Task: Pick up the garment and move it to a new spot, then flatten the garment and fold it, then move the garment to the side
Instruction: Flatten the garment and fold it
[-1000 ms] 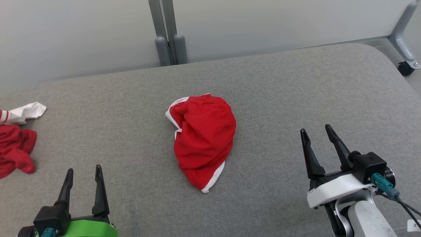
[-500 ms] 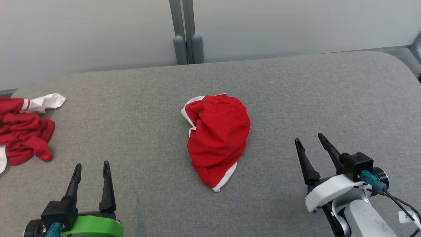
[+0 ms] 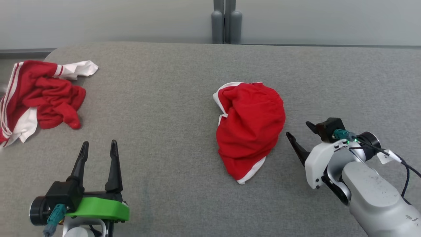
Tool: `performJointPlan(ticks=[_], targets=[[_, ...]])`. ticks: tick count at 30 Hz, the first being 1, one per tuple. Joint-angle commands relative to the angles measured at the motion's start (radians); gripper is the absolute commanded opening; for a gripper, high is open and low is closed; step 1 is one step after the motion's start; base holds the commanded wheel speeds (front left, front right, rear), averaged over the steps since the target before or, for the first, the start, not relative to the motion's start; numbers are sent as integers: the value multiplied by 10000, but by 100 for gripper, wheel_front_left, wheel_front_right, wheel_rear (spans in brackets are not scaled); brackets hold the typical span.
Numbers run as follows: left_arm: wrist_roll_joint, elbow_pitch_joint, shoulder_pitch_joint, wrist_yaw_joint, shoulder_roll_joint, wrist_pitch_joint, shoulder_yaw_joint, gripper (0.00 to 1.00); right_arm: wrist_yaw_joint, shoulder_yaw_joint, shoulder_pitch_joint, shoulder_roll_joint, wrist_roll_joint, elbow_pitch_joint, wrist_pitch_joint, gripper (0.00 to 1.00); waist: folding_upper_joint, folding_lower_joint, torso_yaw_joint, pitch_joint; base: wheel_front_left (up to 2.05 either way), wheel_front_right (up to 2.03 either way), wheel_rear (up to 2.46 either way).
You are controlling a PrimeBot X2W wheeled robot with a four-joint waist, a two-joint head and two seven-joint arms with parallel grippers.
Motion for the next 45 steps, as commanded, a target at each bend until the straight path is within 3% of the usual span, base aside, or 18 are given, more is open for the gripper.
performJointPlan(ticks=[1,13,14,15,17,27,38,45], targets=[[-12,12,-187,-26,2,0,-44,100,-14,231,-289,-128,267,251,-1,100,0,0,735,558,0,0,0],[-166,226,-574,-85,-5,0,-260,100,-15,2722,-1993,-565,2773,1646,606,100,0,0,1769,1012,0,0,0],[-196,252,-575,-87,-7,0,-271,100,-15,2872,-2066,-606,2942,1723,657,93,0,0,1822,1017,0,0,0],[-214,271,-572,-91,-8,0,-300,100,-15,3067,-2142,-656,3117,1821,766,56,0,0,1877,1013,0,0,0],[-211,314,-462,-72,-5,0,-272,100,-15,3422,-2286,-735,3536,1940,791,0,0,0,1887,907,0,0,0],[-176,442,-36,-34,-2,0,-97,100,-15,4035,-2473,-1263,4295,1604,622,0,0,0,681,93,0,0,0],[-170,386,184,1,1,0,-172,100,-15,3272,-1523,-2022,4899,831,819,0,0,0,-754,-184,0,0,0],[-184,476,133,-3,3,0,-301,100,-15,2391,-383,-1878,4831,1117,582,0,0,0,-1118,-131,0,0,0]])
